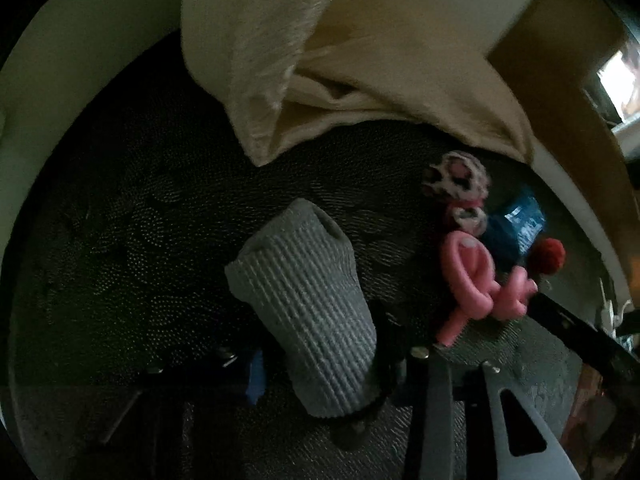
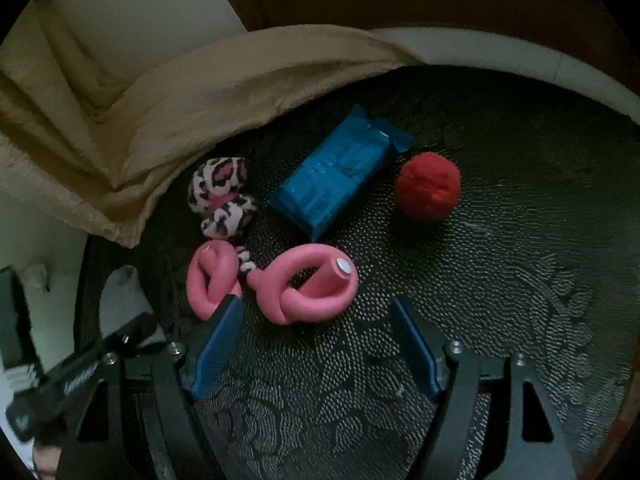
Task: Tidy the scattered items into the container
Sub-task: 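Grasp the white sock with the left gripper while the right grasps the pink loops, then carry the white sock and pink loops over the tray and release both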
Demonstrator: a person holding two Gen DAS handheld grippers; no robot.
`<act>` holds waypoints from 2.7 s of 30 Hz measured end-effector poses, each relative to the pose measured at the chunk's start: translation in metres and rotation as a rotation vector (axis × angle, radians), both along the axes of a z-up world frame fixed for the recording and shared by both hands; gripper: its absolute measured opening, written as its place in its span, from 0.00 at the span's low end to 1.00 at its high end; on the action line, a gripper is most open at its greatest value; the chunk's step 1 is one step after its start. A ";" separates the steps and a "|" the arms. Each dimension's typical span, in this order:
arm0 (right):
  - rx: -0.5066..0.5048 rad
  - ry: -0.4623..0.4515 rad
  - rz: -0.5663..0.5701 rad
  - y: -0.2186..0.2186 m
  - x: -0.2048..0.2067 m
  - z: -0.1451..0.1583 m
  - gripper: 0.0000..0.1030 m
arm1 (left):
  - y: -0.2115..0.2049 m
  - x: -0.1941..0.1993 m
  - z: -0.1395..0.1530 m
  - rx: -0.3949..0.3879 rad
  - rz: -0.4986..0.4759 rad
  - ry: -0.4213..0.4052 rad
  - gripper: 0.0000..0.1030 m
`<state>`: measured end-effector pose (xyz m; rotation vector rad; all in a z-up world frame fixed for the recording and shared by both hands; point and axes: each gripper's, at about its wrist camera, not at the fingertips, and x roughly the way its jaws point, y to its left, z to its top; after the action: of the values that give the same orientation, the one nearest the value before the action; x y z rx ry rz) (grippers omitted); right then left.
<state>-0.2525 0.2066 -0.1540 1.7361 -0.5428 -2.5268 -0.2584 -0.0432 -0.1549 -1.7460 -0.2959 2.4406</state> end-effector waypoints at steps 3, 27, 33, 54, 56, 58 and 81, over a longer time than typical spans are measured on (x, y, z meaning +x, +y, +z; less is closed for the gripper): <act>0.012 -0.015 -0.006 -0.003 -0.009 -0.007 0.76 | 0.005 0.002 0.009 -0.005 -0.021 0.021 0.43; 0.198 0.088 0.067 -0.027 0.031 0.028 0.61 | 0.023 0.027 0.054 -0.009 -0.068 0.099 0.41; 0.207 0.125 0.034 -0.007 0.054 0.052 0.61 | 0.041 0.051 0.072 0.003 -0.099 0.129 0.40; 0.252 0.211 -0.109 0.097 0.163 0.098 0.61 | 0.167 0.137 0.114 0.018 -0.288 0.201 0.40; 0.255 0.213 -0.136 0.114 0.176 0.102 0.61 | 0.184 0.145 0.117 0.024 -0.314 0.206 0.40; 0.256 0.214 -0.168 0.133 0.191 0.106 0.61 | 0.202 0.152 0.120 0.032 -0.341 0.210 0.40; 0.205 0.173 -0.468 0.333 0.326 0.104 0.61 | 0.436 0.209 0.119 0.181 -0.657 0.142 0.40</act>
<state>0.0731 0.5392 -0.0495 1.5723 -0.7811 -3.1154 -0.0497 0.3926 -0.0357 -1.3113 0.0681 1.9698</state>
